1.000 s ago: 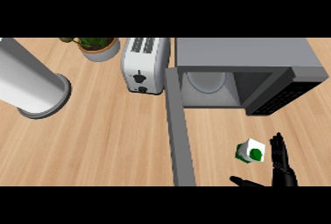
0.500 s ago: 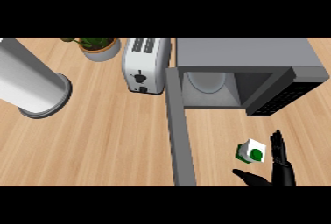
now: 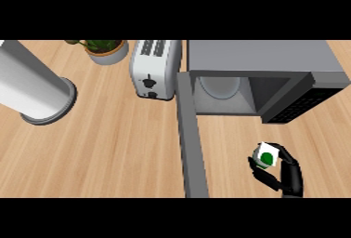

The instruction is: Pick up the milk, place it into the microwave and close the microwave

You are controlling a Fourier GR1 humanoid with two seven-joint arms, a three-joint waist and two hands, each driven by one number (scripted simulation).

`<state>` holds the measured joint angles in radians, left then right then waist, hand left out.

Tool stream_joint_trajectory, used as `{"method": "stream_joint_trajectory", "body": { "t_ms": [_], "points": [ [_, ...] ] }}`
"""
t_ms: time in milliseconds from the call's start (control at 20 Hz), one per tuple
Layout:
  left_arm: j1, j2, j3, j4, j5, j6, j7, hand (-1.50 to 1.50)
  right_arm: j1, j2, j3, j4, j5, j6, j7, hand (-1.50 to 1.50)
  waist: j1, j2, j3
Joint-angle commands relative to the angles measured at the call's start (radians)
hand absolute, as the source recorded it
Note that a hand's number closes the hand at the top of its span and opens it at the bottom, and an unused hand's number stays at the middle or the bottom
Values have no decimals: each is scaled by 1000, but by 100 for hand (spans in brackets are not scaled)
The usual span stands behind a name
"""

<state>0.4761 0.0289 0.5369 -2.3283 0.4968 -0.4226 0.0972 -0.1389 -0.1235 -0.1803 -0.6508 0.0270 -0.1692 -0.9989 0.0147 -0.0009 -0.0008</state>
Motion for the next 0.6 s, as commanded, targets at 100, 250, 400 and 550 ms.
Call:
{"method": "stream_joint_trajectory", "body": {
  "t_ms": [100, 250, 400, 550],
  "points": [
    [10, 44, 85, -37, 126, -16, 40, -150, -38, 8, -17, 34, -1, -15, -117, 150, -4, 0, 1],
    [91, -27, 15, -38, 50, -46, -46, -150, 7, 28, 20, -24, -2, 52, -118, 150, -4, -2, 1],
    [11, -7, 11, -77, 55, 12, 40, -150, -121, 3, 52, 18, 32, 72, -52, 150, -1, 2, 2],
    [13, 42, 61, -1, 118, -48, -1, -150, -237, -95, 37, 114, 26, 190, -36, 150, 18, 5, 3]
  ]
}}
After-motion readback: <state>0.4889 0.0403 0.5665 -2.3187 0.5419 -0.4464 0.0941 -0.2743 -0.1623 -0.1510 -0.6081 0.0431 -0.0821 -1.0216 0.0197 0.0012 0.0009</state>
